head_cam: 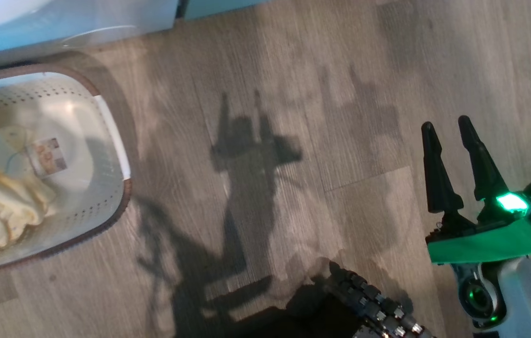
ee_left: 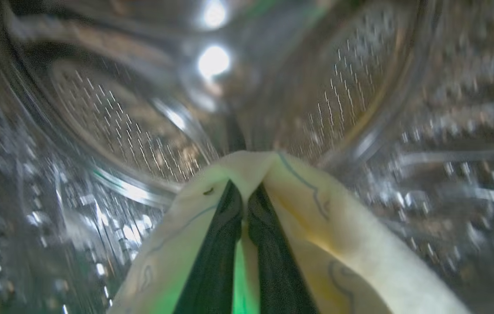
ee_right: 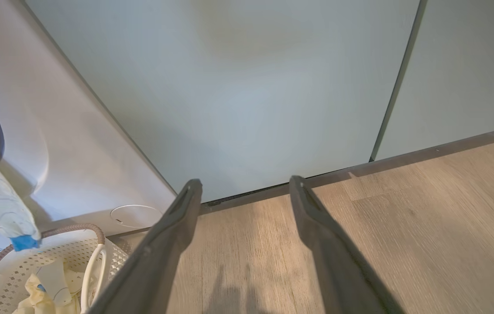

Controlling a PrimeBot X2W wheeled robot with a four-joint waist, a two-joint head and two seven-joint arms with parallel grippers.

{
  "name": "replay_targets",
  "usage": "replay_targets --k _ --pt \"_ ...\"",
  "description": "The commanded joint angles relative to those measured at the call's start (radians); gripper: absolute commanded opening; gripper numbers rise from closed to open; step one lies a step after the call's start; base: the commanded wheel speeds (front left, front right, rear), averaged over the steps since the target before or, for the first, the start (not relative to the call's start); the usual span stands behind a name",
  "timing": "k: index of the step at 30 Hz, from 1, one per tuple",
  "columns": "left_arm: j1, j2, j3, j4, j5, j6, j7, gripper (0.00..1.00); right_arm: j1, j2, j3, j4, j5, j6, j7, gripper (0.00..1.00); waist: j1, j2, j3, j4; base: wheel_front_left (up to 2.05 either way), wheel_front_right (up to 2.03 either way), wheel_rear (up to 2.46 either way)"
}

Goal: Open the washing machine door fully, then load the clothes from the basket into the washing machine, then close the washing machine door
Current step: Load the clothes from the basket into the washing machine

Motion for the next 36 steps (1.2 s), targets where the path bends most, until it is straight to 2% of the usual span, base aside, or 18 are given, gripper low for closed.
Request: replay_targets --k 1,5,10,24,25,26,36 --pt "-0.066 0.066 0.012 -0.045 0.021 0.012 -0.040 0.00 0.008 -0.001 0.018 -0.031 0.011 0.000 -0.006 1.00 -0.0001 0.0000 0.014 -0.016 0.00 0.00 0.00" --pt "-0.104 0.073 -0.008 -0.020 0.048 0.014 -0.099 0.00 0.006 -0.001 0.021 -0.034 0.017 0.000 -0.006 1.00 -0.0001 0.0000 0.025 -0.021 0.00 0.00 0.00" --pt "-0.069 0.051 -0.008 0.073 0.010 -0.006 -0.083 0.00 0.007 -0.001 0.017 -0.031 0.019 0.000 -0.006 1.00 -0.0001 0.0000 0.026 -0.009 0.00 0.00 0.00" --pt "0.042 -0.014 0.010 0.177 -0.090 -0.031 -0.059 0.00 -0.007 -0.001 0.014 -0.024 0.001 0.000 -0.006 1.00 -0.0001 0.0000 0.020 0.033 0.00 0.00 0.00" --pt "0.051 -0.020 0.014 0.184 -0.098 -0.032 -0.062 0.20 -0.006 -0.001 0.013 -0.021 0.000 0.000 -0.006 1.00 -0.0001 0.0000 0.016 0.036 0.00 0.00 0.00" --pt "0.061 -0.025 0.013 0.190 -0.103 -0.033 -0.064 1.00 -0.006 -0.001 0.012 -0.019 -0.003 0.000 -0.006 1.00 -0.0001 0.0000 0.011 0.040 0.00 0.00 0.00" --pt "0.188 -0.101 0.022 0.197 -0.145 -0.018 -0.192 1.00 0.005 -0.001 -0.019 -0.020 -0.049 0.000 -0.006 1.00 -0.0001 0.0000 -0.058 0.095 0.00 0.00 0.00"
